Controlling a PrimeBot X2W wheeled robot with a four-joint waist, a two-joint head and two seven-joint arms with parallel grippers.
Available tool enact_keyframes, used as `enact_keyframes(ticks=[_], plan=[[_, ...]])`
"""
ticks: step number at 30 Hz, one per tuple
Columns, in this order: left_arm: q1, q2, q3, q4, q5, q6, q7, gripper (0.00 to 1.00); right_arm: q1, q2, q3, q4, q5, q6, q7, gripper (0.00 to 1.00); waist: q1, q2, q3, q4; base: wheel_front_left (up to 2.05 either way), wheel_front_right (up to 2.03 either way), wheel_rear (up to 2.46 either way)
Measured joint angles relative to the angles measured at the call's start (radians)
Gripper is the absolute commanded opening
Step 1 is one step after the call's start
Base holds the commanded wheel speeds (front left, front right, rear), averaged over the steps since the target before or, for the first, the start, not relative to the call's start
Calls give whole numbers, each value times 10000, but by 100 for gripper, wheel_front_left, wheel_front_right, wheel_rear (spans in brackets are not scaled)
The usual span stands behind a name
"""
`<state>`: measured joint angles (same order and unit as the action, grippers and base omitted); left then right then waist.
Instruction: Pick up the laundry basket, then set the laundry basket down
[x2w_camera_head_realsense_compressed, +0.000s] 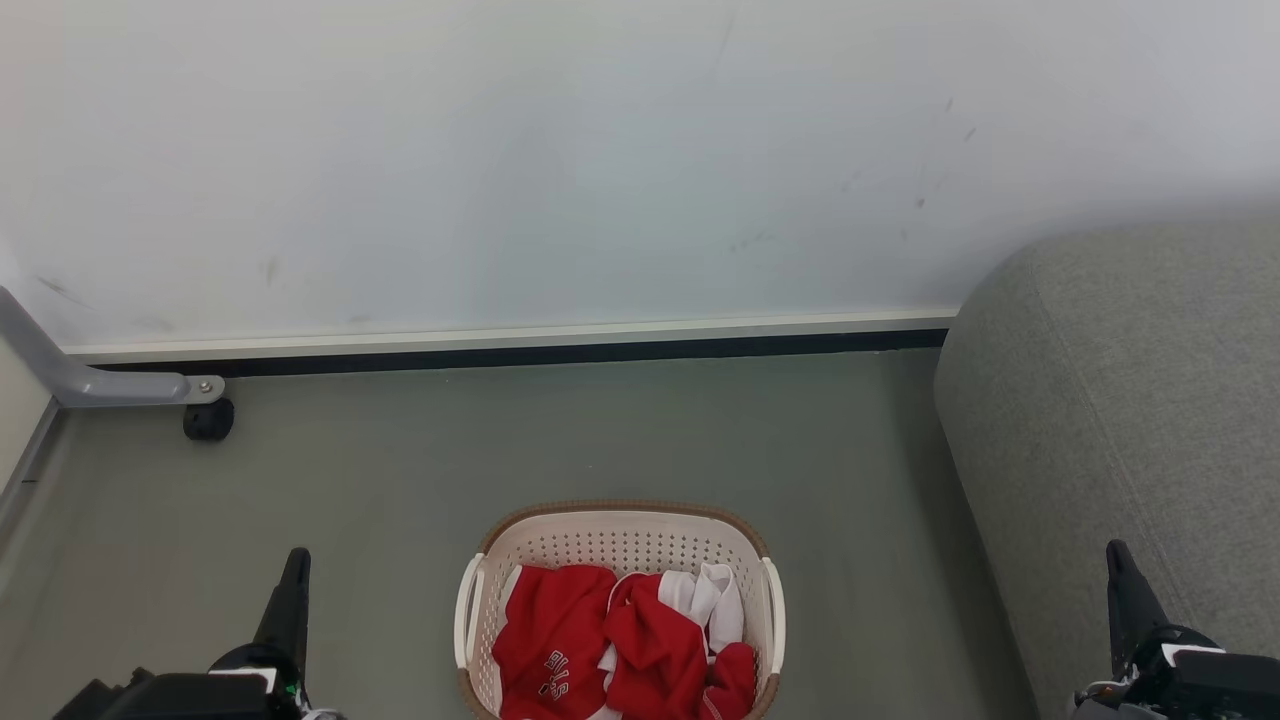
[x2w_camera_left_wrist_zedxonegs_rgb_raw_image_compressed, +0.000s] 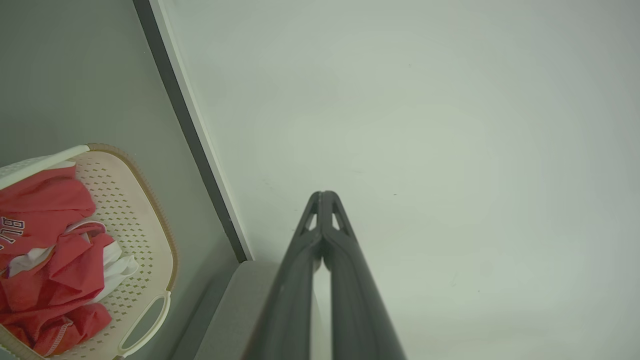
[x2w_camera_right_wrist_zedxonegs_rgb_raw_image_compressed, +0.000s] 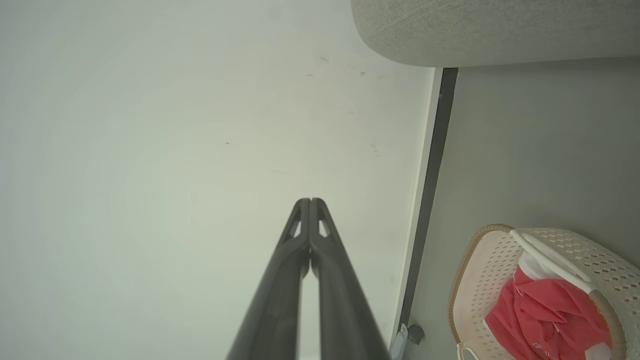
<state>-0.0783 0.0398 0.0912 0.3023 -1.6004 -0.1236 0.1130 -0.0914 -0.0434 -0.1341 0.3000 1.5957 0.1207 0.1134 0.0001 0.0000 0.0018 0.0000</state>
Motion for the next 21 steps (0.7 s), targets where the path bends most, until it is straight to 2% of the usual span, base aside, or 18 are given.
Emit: enact_keyframes(ticks=[21], plan=[[-1, 0, -2, -10, 0, 0, 0, 0, 0, 0, 2, -6, 0, 0, -2, 0, -1, 0, 1, 0, 0, 0, 0]])
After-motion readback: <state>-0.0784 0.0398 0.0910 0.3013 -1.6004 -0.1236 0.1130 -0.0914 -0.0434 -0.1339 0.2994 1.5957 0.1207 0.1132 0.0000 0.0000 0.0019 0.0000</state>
